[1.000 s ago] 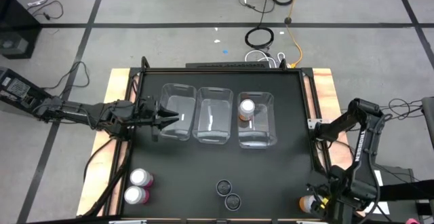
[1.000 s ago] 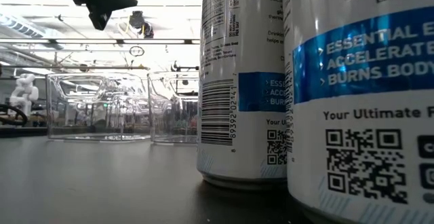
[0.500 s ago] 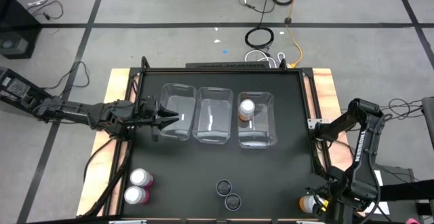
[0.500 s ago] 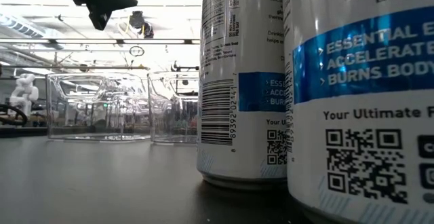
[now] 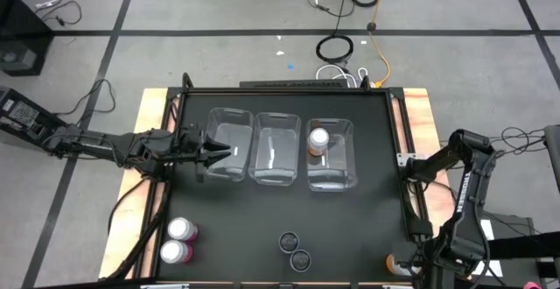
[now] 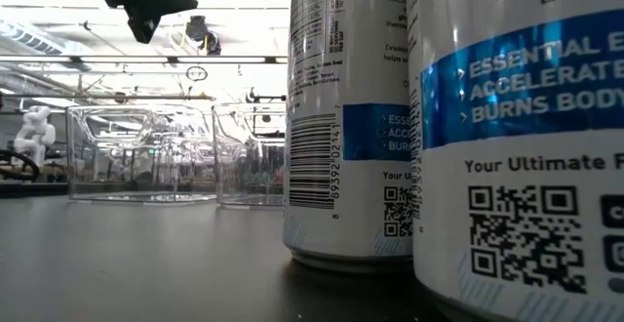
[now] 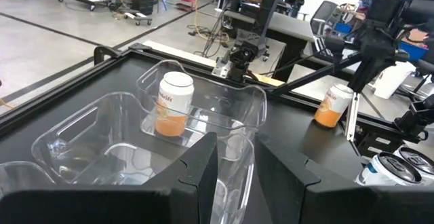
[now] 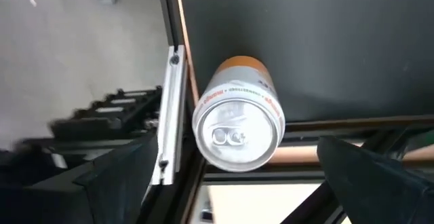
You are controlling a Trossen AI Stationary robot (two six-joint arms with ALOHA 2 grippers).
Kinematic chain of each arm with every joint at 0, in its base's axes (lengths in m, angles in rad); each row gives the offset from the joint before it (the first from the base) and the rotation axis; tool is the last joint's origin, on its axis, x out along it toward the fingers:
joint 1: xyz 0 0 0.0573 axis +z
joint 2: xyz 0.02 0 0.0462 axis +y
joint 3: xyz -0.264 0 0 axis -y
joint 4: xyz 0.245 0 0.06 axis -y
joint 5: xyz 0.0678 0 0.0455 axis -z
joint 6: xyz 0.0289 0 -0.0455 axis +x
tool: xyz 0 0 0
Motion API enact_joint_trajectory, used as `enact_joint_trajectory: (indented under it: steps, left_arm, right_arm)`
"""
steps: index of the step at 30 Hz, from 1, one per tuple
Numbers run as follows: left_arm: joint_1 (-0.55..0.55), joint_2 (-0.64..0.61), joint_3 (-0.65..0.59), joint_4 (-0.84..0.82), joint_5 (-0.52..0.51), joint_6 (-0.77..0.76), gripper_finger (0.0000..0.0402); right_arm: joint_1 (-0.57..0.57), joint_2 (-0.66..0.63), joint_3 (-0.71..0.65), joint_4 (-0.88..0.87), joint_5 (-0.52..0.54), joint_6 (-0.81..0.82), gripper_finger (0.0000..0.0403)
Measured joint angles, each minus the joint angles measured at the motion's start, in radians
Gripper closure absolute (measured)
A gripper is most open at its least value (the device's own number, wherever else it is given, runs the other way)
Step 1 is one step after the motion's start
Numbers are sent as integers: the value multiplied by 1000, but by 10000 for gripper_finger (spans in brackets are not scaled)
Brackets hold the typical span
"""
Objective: Sort soda cans
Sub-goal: Put the yellow-white soda can into the right transparent bin
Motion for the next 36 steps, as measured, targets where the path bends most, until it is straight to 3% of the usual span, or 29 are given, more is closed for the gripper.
enact_joint_trajectory:
  steps: [5, 17, 25, 36]
  left_arm:
    - [0, 0, 0, 0, 0, 0, 293]
    - [0, 0, 0, 0, 0, -1, 293]
    - [0, 0, 0, 0, 0, 0, 293]
    - [0, 0, 0, 0, 0, -1, 293]
  right_arm:
    - [0, 60, 0, -2, -3, -78, 7]
    - [17, 146, 0, -3, 1, -78, 7]
    - [60, 178, 0, -5, -1, 50, 7]
    - [59, 179, -45, 30, 40, 80, 14]
